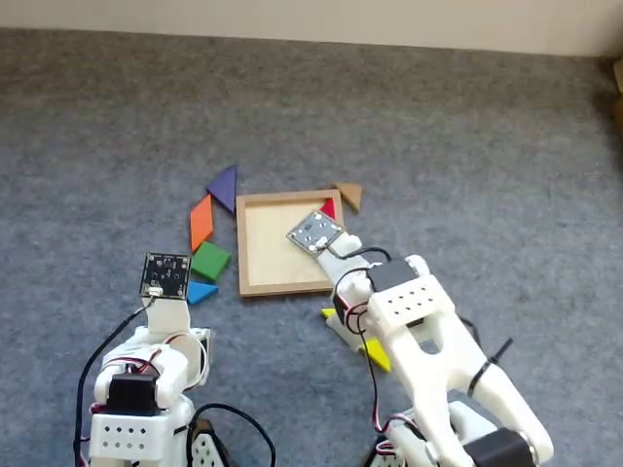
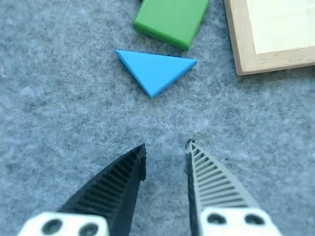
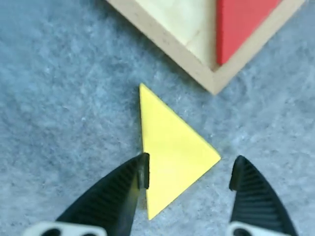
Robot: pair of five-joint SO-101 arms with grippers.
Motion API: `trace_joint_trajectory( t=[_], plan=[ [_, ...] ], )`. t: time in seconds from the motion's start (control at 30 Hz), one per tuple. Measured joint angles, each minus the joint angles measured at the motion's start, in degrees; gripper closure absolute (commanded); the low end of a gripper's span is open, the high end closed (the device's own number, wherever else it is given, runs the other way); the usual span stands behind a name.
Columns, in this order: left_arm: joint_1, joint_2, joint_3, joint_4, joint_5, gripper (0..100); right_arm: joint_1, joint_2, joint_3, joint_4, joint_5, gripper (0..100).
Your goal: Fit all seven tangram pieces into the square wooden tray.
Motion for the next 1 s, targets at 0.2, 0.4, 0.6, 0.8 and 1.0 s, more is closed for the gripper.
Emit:
trace_joint_trajectory(
  t=[0.2,0.4,0.6,0.8,1.0],
  plan=[
    [0.0,0.0,0.0,0.0,0.0,86,0.0,11.87,0.0,0.0,-1.05,64.9],
    [0.0,0.0,0.0,0.0,0.0,86,-0.97,18.64,-0.26,-1.76,-1.14,64.9],
    [0.0,0.0,0.0,0.0,0.0,86,-1.05,20.22,-1.93,-1.76,-1.14,64.9],
    [0.0,0.0,0.0,0.0,0.0,86,-1.05,20.66,-2.99,-1.67,-1.14,64.9],
    [0.0,0.0,0.0,0.0,0.0,86,-1.41,20.66,-2.99,-1.67,-1.14,64.9]
  ],
)
